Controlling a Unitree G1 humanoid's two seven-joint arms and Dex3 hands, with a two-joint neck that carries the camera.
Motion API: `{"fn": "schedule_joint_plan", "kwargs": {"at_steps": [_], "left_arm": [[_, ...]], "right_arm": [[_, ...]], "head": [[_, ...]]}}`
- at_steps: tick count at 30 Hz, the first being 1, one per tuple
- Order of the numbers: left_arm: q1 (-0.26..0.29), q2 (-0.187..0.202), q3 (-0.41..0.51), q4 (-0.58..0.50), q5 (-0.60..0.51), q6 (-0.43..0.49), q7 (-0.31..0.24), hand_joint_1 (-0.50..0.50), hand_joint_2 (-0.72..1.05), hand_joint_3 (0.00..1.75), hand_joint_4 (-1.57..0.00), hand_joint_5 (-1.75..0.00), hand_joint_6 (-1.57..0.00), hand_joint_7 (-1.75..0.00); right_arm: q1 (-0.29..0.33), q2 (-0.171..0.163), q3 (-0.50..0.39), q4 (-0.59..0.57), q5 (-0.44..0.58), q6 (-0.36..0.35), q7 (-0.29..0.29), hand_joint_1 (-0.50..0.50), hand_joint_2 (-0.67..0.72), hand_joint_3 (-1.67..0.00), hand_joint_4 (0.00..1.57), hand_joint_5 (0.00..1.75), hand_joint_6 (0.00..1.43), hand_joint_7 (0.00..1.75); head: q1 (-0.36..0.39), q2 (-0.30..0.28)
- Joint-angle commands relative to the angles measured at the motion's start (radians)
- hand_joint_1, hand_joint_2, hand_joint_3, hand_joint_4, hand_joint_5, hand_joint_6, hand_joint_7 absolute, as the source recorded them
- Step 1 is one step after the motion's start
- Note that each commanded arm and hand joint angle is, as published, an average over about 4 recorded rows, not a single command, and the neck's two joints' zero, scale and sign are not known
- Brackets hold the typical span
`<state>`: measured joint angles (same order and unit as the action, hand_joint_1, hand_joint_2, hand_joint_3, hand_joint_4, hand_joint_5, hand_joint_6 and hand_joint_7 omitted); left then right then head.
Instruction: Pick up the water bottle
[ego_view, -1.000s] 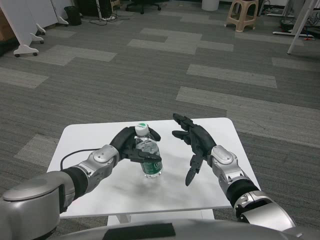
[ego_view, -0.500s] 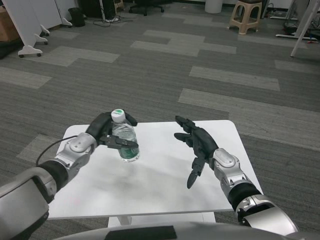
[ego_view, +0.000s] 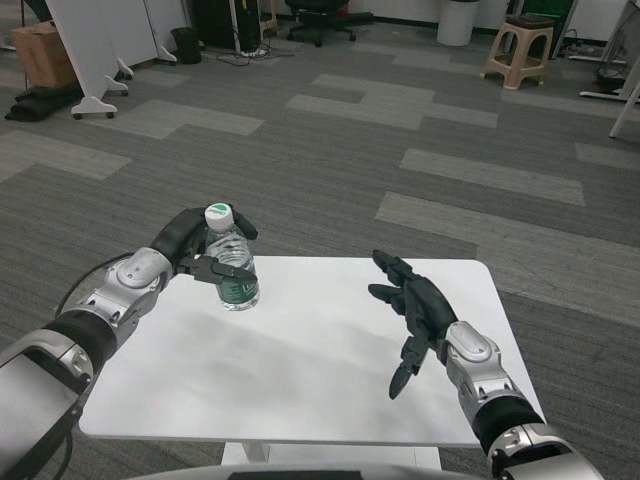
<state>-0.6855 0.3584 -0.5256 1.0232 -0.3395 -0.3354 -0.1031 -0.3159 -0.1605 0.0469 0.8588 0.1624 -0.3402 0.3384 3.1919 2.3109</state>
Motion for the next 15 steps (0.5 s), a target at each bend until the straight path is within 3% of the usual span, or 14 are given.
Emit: {"fn": "schedule_joint_plan", "kwargs": {"at_steps": [1,10,15], "left_arm": [[0.0,0.011,0.012,-0.014,0.0,0.001,-0.004,0.5,0.65,0.09,-1.5,-1.75,-1.26,-1.19],[0.005,0.009,0.011,-0.031,0.01,-0.001,-0.004,0.5,0.63,0.04,-1.5,-1.75,-1.26,-1.19],[0.015,0.008,0.014,-0.037,0.017,-0.001,-0.004,0.5,0.69,0.06,-1.5,-1.75,-1.26,-1.19]], "right_arm": [[0.001,-0.016,-0.01,-0.012,0.006,-0.008,-0.007,-0.21,0.72,-0.08,0.0,0.53,0.0,0.0],[0.001,-0.029,-0.016,0.009,0.005,-0.023,-0.047,-0.19,0.72,-0.08,0.0,0.58,0.0,0.0],[0.008,-0.036,-0.046,0.016,0.005,-0.063,-0.081,-0.12,0.6,-0.08,0.0,0.58,0.0,0.0]], "head": [[0.004,0.003],[0.013,0.016],[0.015,0.034]]}}
